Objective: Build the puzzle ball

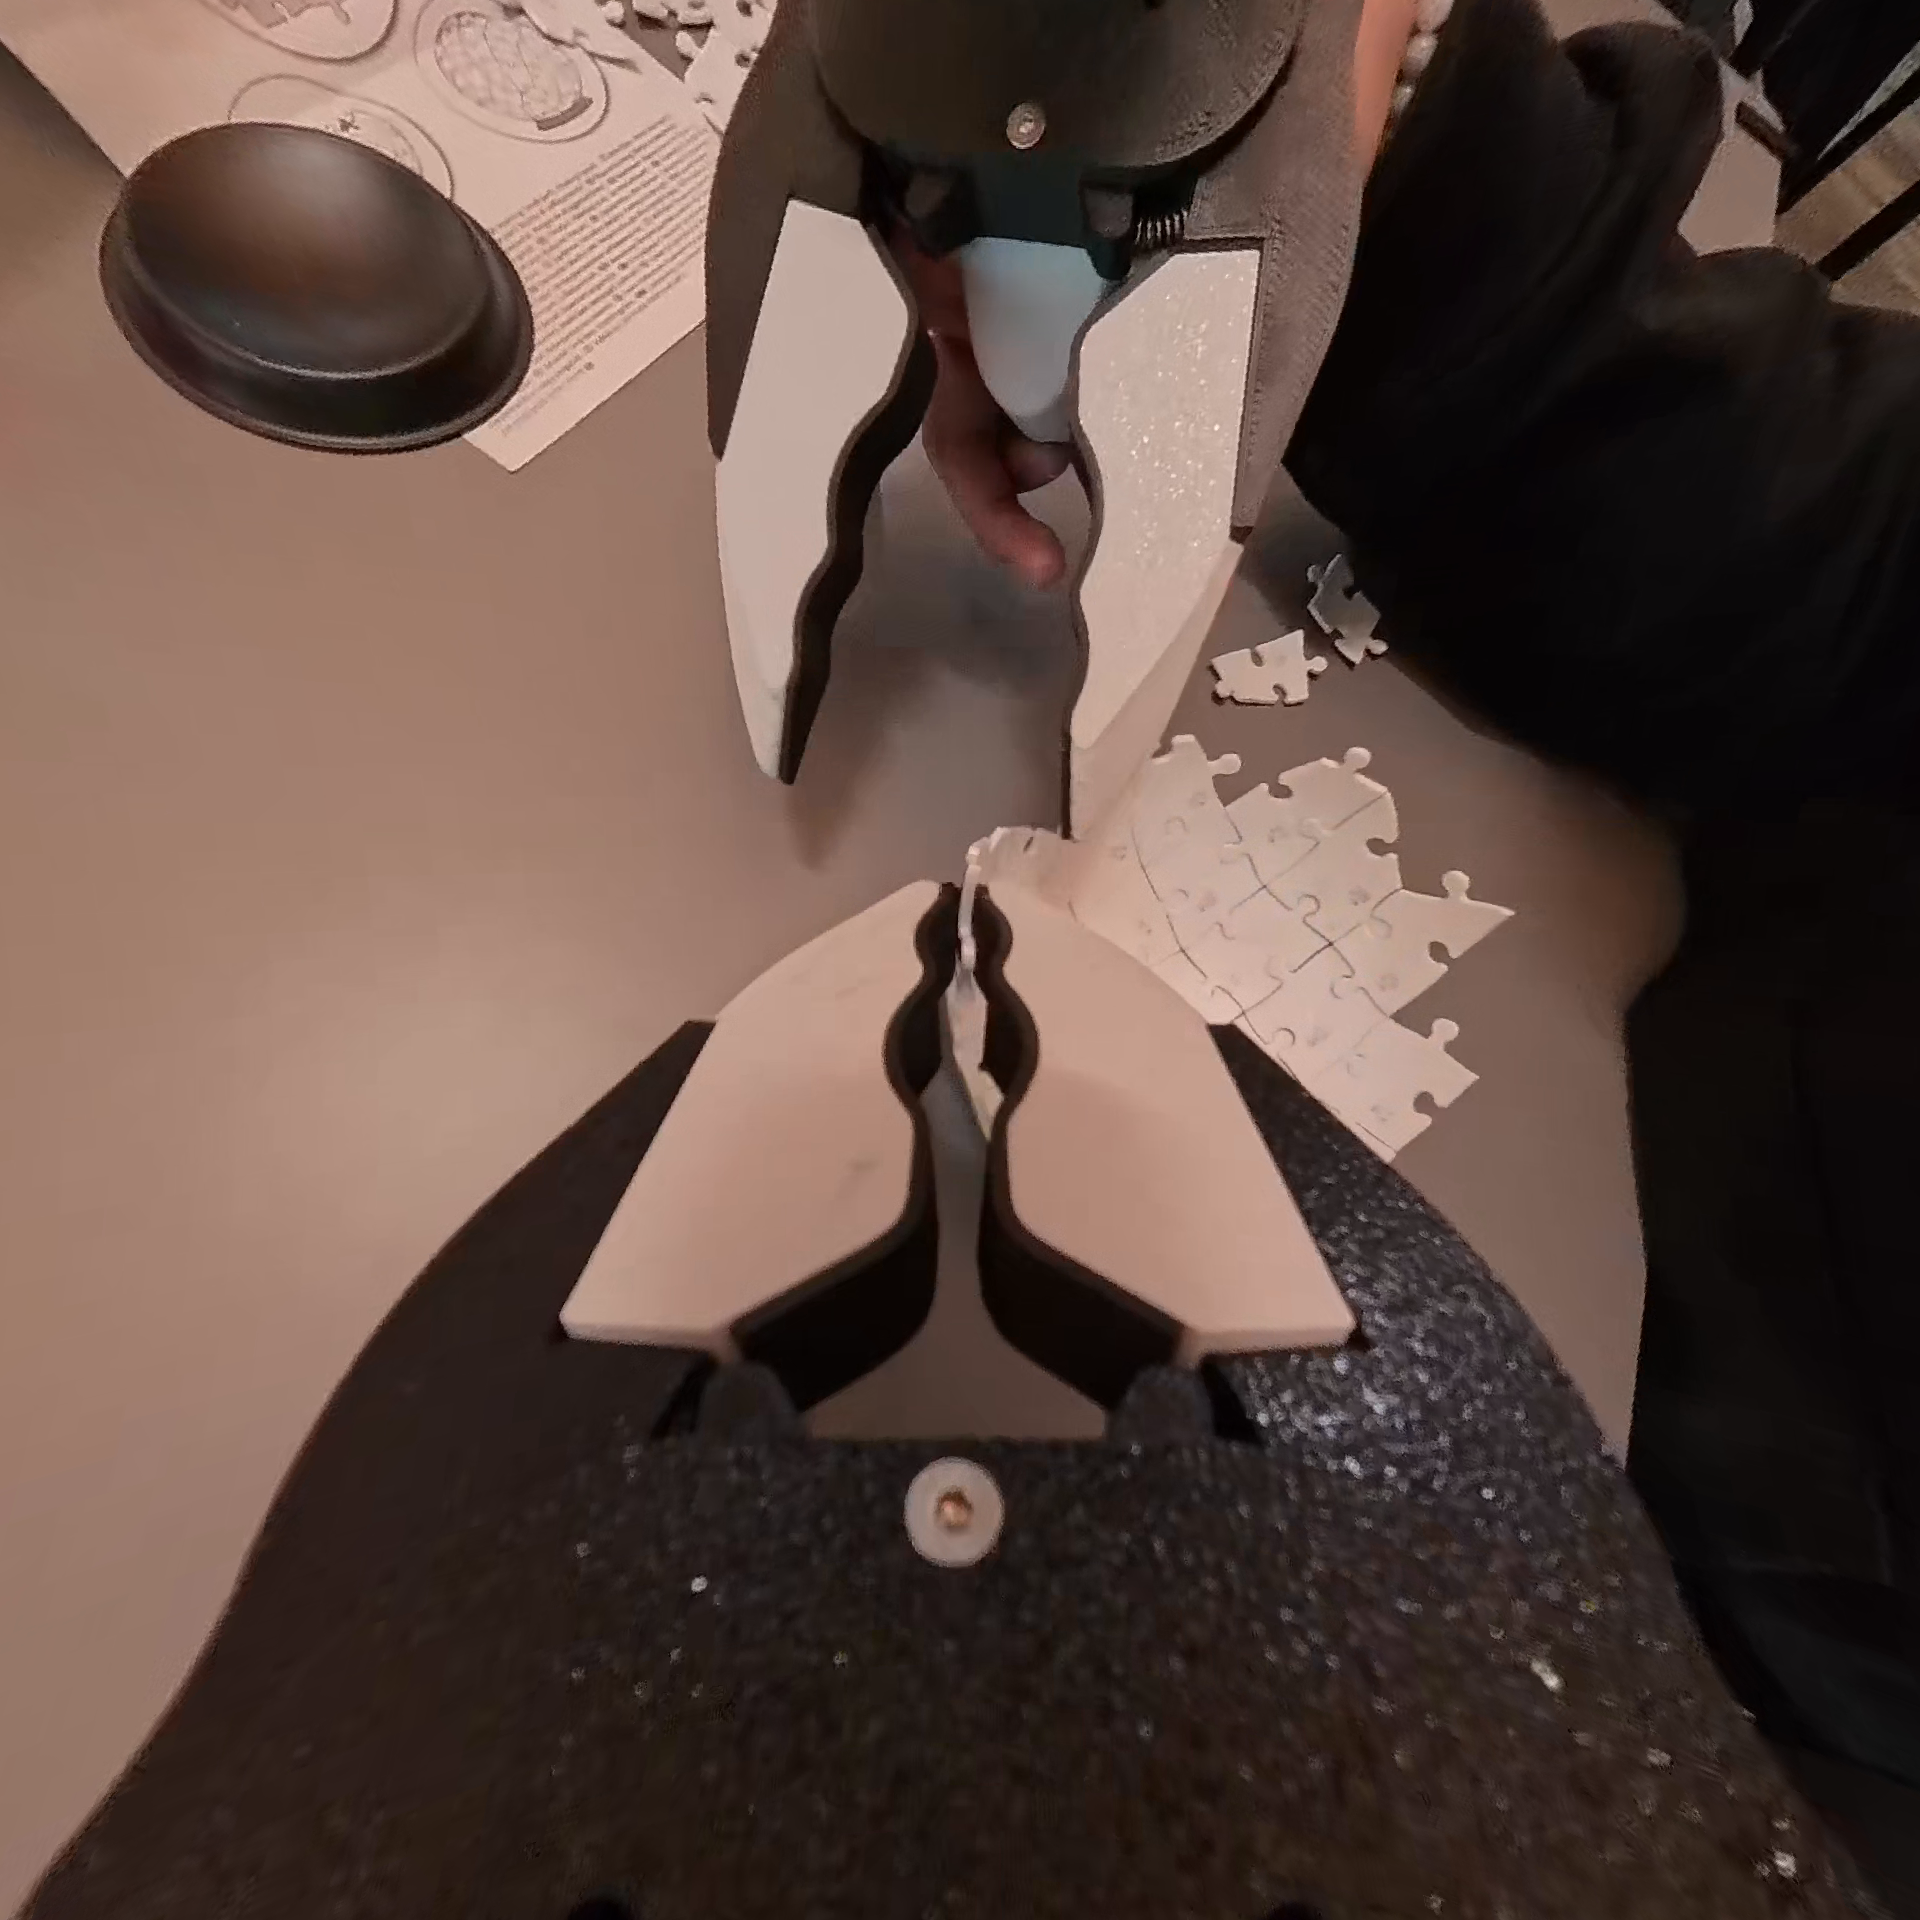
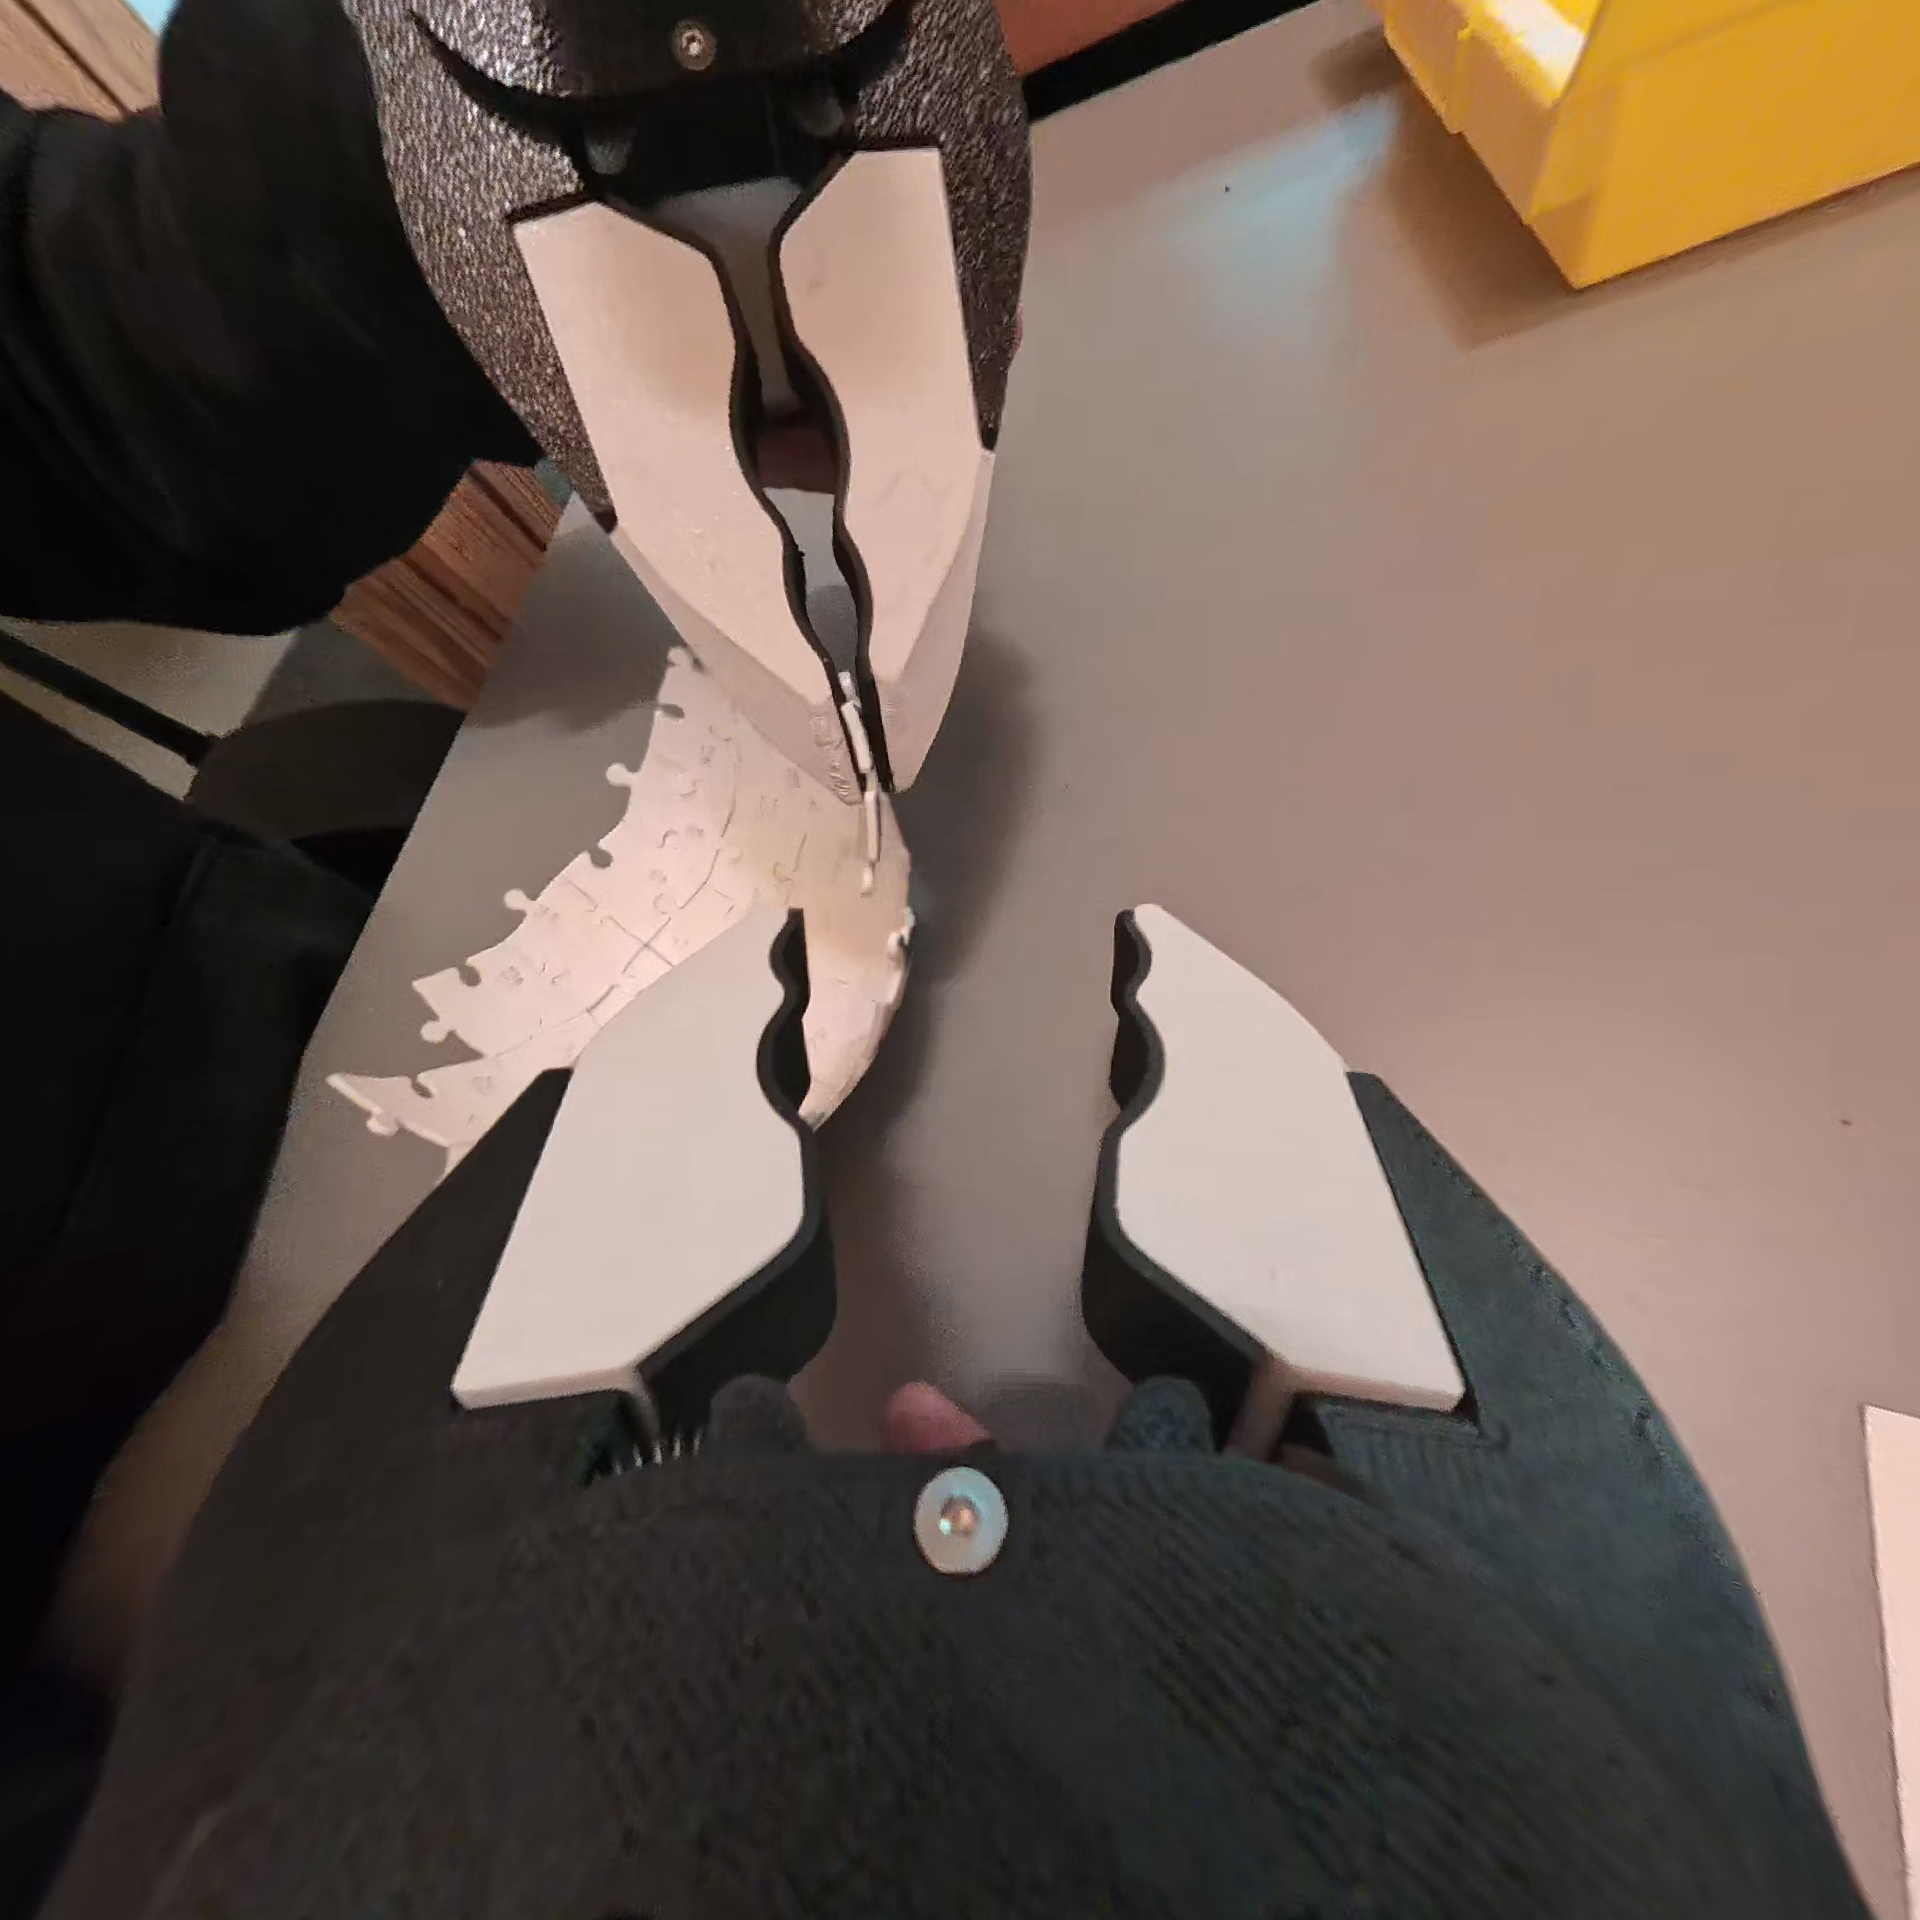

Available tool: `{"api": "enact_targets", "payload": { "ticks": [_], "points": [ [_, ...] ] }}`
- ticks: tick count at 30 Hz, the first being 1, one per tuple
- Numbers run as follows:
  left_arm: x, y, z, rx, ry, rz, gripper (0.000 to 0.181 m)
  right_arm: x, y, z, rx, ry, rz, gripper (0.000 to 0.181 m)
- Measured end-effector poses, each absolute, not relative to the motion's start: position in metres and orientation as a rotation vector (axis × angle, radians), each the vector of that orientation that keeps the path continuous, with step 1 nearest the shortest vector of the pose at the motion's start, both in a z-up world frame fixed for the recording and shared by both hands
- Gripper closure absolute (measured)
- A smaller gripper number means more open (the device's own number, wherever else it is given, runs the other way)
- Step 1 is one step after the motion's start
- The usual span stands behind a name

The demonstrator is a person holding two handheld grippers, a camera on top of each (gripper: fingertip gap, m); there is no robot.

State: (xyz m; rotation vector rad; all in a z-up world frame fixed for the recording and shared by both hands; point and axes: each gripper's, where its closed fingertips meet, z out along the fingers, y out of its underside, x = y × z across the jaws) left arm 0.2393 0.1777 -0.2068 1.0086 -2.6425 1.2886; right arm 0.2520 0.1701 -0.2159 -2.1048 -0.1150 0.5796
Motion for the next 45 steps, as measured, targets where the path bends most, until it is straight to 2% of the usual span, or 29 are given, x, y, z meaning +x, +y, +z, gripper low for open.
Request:
{"api": "enact_targets", "payload": {
  "ticks": [3,6,26,37,45],
  "points": [
    [0.238,0.177,-0.209,0.992,-2.674,1.264,0.179,0.244,0.171,-0.223,-2.133,-0.134,0.625,0.125],
    [0.236,0.177,-0.215,0.981,-2.698,1.230,0.179,0.237,0.174,-0.229,-2.153,-0.123,0.693,0.136],
    [0.236,0.176,-0.229,0.944,-2.717,1.186,0.180,0.223,0.173,-0.245,-2.245,-0.169,0.745,0.174],
    [0.233,0.180,-0.229,0.957,-2.702,1.210,0.180,0.223,0.176,-0.245,-2.234,-0.164,0.753,0.176],
    [0.232,0.180,-0.231,0.895,-2.782,1.036,0.179,0.224,0.175,-0.246,-2.271,-0.212,0.690,0.177]
  ]
}}
